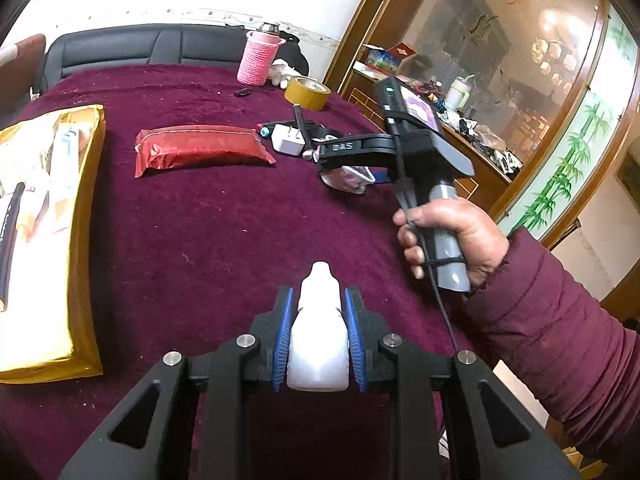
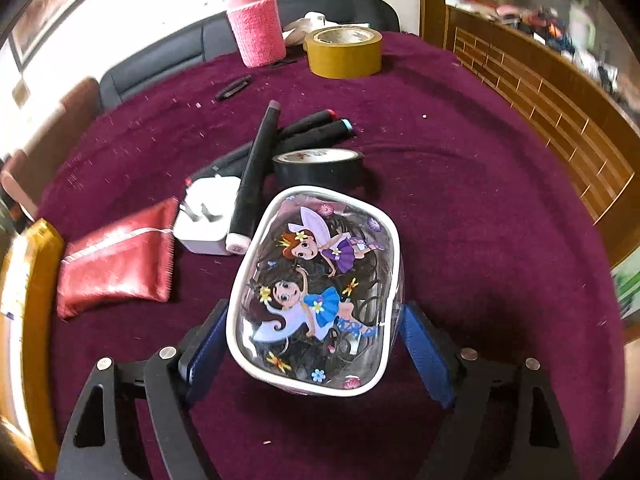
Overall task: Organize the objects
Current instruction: 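Carry the dropper bottle with the left tool while the right tool carries the pouch toward the tray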
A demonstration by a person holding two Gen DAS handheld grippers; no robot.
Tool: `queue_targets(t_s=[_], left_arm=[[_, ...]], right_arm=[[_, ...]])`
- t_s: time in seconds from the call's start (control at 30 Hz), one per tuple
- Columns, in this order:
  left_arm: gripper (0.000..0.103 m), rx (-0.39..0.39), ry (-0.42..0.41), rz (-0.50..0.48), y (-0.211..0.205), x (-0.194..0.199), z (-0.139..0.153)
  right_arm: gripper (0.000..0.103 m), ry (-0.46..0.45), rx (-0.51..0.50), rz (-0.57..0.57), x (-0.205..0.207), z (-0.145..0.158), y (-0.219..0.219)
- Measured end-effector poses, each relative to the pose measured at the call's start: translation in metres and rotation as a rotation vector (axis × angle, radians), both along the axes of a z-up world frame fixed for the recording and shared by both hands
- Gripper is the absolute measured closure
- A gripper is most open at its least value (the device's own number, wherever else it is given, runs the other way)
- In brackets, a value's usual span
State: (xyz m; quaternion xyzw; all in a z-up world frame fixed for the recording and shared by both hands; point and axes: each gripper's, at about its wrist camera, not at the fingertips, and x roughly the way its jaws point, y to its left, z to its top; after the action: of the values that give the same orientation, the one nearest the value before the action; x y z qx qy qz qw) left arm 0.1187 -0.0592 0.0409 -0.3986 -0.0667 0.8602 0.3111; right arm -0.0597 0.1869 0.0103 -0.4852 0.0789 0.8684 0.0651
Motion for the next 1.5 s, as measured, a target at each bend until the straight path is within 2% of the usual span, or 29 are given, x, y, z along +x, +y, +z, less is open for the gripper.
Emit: queue_targets(t_s=[0.23, 0.4, 0.6, 0.83, 0.93, 1.1, 1.3, 1.5], left_arm=[[0.078, -0.013, 0.022, 0.02, -0.005, 0.003, 0.006], [0.078, -0.002, 0.035, 0.043, -0.014, 0.002, 0.009], [0.078, 0.019, 0.082, 0.128, -0.048, -0.001, 0.027], [0.078, -0.003, 0.138, 0.342, -0.135, -0.005, 0.048], [0.078, -0.069, 0.156, 0.444, -0.173, -0.01, 0.051], [0.078, -0.161, 0.166, 0.54, -0.217, -0.024, 0.049], [0.078, -0.199, 0.121, 0.559, -0.242, -0.058, 0.04], [0.078, -0.237, 0.047, 0.531, -0.248, -0.1, 0.026]], right_arm=[[0.019, 0.016, -0.086, 0.002, 0.001, 0.001, 0.007], [0.019, 0.034, -0.246, 0.019, 0.036, 0.013, 0.017], [0.019, 0.088, -0.342, 0.121, 0.072, 0.043, -0.008], [0.019, 0.137, -0.394, 0.31, 0.08, 0.078, -0.086], [0.019, 0.14, -0.403, 0.401, 0.078, 0.088, -0.129], [0.018, 0.109, -0.401, 0.533, 0.067, 0.089, -0.208], [0.018, 0.049, -0.404, 0.626, 0.059, 0.074, -0.28], [0.018, -0.001, -0.394, 0.648, 0.055, 0.051, -0.316]])
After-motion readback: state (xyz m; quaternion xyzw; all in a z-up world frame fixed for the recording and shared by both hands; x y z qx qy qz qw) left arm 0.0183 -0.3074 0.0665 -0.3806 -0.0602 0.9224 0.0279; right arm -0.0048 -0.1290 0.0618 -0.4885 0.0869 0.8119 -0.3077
